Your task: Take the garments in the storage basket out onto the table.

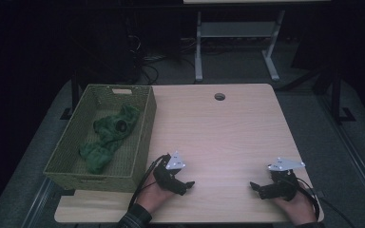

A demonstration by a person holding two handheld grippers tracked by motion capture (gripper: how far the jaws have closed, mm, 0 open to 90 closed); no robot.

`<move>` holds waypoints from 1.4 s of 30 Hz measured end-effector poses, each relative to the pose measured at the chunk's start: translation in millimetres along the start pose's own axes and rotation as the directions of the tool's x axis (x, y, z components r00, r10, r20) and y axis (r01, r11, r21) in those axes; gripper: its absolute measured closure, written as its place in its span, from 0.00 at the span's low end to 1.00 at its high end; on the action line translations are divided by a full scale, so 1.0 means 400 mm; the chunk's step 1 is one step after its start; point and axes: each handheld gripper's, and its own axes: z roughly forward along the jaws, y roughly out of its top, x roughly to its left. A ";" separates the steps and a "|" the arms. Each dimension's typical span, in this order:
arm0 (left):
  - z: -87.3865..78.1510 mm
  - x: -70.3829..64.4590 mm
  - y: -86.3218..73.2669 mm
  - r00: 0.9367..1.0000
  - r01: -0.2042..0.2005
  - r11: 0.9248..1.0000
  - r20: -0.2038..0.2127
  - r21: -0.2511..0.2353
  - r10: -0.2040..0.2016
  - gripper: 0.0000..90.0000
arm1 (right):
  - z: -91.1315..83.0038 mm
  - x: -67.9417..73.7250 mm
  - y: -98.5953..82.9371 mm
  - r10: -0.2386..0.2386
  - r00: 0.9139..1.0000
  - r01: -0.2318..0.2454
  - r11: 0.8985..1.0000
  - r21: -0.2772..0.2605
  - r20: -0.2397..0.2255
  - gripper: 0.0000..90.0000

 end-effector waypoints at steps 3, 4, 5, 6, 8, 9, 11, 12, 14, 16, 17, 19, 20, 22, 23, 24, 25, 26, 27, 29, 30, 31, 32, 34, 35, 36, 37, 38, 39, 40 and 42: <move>0.000 0.002 0.001 1.000 0.003 1.000 0.001 0.002 -0.003 0.12 | 0.000 0.000 0.000 0.004 1.000 -0.004 1.000 -0.001 0.001 0.00; 0.001 0.003 0.001 1.000 0.004 1.000 0.002 -0.001 -0.004 0.12 | 0.000 0.000 0.000 0.002 1.000 -0.002 1.000 -0.002 0.001 0.00; 0.000 0.003 0.001 1.000 0.003 1.000 0.002 0.001 -0.003 0.12 | 0.000 0.000 0.000 0.002 1.000 -0.002 1.000 -0.002 0.001 0.00; 0.000 0.004 0.001 1.000 0.005 1.000 0.004 -0.001 -0.005 0.12 | 0.000 0.000 0.000 0.002 1.000 -0.002 1.000 -0.002 0.001 0.00; -0.001 0.006 0.001 1.000 0.013 1.000 0.008 -0.004 -0.013 0.13 | 0.000 0.000 0.000 0.002 1.000 -0.002 1.000 -0.002 0.000 0.00; -0.001 0.006 0.001 1.000 0.016 1.000 0.008 -0.007 -0.016 0.13 | 0.000 0.000 0.000 0.003 1.000 -0.003 1.000 -0.002 0.000 0.00; -0.003 0.008 0.000 1.000 0.015 1.000 0.006 -0.004 -0.015 0.14 | 0.001 0.000 0.000 0.004 1.000 -0.004 1.000 -0.004 0.001 0.00; -0.004 0.010 0.001 1.000 0.022 1.000 0.008 -0.004 -0.022 0.14 | 0.001 0.000 0.000 0.008 1.000 -0.008 1.000 -0.002 0.001 0.00; -0.006 0.014 0.004 0.999 0.033 0.999 0.012 0.008 -0.033 0.14 | 0.000 0.000 0.000 0.010 1.000 -0.010 1.000 -0.001 0.002 0.00; -0.009 0.012 0.008 1.000 0.028 1.000 0.007 0.012 -0.028 0.14 | 0.001 0.000 0.000 0.009 1.000 -0.009 1.000 -0.001 0.002 0.00; -0.012 0.011 0.009 1.000 0.025 1.000 0.004 0.014 -0.025 0.14 | 0.001 0.000 0.000 0.010 1.000 -0.010 1.000 -0.001 0.002 0.00; -0.020 0.011 0.012 0.999 0.036 0.999 0.009 0.010 -0.036 0.14 | 0.000 0.000 0.000 0.011 1.000 -0.011 1.000 -0.001 0.002 0.00; -0.025 0.012 0.016 0.999 0.041 0.999 0.011 0.014 -0.041 0.14 | 0.000 0.000 0.000 0.009 1.000 -0.009 1.000 -0.001 0.002 0.00; -0.033 0.012 0.026 0.999 0.041 0.999 0.003 0.008 -0.041 0.14 | 0.000 0.000 0.000 0.012 1.000 -0.012 1.000 0.000 0.003 0.00; -0.038 0.014 0.031 0.999 0.040 0.999 0.001 0.006 -0.040 0.14 | 0.000 0.001 0.000 0.013 1.000 -0.013 1.000 0.001 0.005 0.00; -0.042 0.015 0.037 0.999 0.045 0.999 0.002 0.001 -0.045 0.14 | 0.000 0.001 0.000 0.013 1.000 -0.013 1.000 0.001 0.004 0.00; -0.046 0.016 0.042 0.999 0.044 0.999 0.001 -0.002 -0.044 0.14 | 0.000 0.001 0.000 0.014 1.000 -0.014 1.000 0.001 0.004 0.00; -0.048 0.016 0.047 0.999 0.043 0.999 0.001 -0.001 -0.043 0.14 | 0.000 0.001 0.000 0.013 1.000 -0.013 1.000 0.001 0.004 0.00; -0.050 0.016 0.050 0.999 0.039 0.999 -0.001 0.001 -0.039 0.14 | 0.000 0.001 0.000 0.013 1.000 -0.013 1.000 0.001 0.004 0.00; -0.053 0.016 0.054 0.999 0.040 0.999 0.000 0.003 -0.040 0.14 | 0.000 0.000 0.000 0.012 1.000 -0.012 1.000 0.001 0.004 0.00; -0.058 0.016 0.063 0.999 0.041 0.999 0.004 0.003 -0.041 0.14 | 0.000 0.001 0.000 0.013 1.000 -0.013 1.000 0.001 0.004 0.00; -0.060 0.016 0.068 0.999 0.038 0.999 0.003 0.003 -0.038 0.14 | 0.000 0.000 0.000 0.012 1.000 -0.012 1.000 0.001 0.004 0.00; -0.063 0.015 0.074 0.999 0.037 0.999 0.001 0.001 -0.037 0.14 | 0.000 0.000 0.000 0.013 1.000 -0.013 1.000 0.001 0.004 0.00; -0.069 0.015 0.086 1.000 0.030 1.000 0.002 0.008 -0.030 0.14 | 0.000 0.001 0.000 0.013 1.000 -0.013 1.000 0.001 0.004 0.00; -0.073 0.015 0.091 1.000 0.026 1.000 0.000 0.010 -0.026 0.14 | 0.000 0.001 0.000 0.013 1.000 -0.013 1.000 0.001 0.004 0.00; -0.078 0.016 0.096 1.000 0.024 1.000 -0.001 0.012 -0.024 0.14 | 0.000 0.001 0.000 0.013 1.000 -0.013 1.000 0.001 0.004 0.00; -0.083 0.017 0.101 1.000 0.027 1.000 0.000 0.006 -0.027 0.14 | 0.000 0.001 0.000 0.014 1.000 -0.014 1.000 0.001 0.004 0.00; -0.087 0.018 0.106 1.000 0.030 1.000 0.001 0.008 -0.030 0.14 | 0.000 0.001 0.000 0.013 1.000 -0.013 1.000 0.001 0.004 0.00; -0.091 0.019 0.111 1.000 0.027 1.000 0.000 0.009 -0.027 0.14 | 0.000 0.001 0.000 0.013 1.000 -0.013 1.000 0.001 0.004 0.00; -0.095 0.021 0.115 1.000 0.026 1.000 -0.001 0.008 -0.026 0.14 | 0.000 0.001 0.000 0.013 1.000 -0.013 1.000 0.001 0.004 0.00; -0.101 0.026 0.123 1.000 0.025 1.000 0.006 0.009 -0.025 0.14 | 0.000 0.001 0.000 0.013 1.000 -0.013 1.000 0.001 0.004 0.00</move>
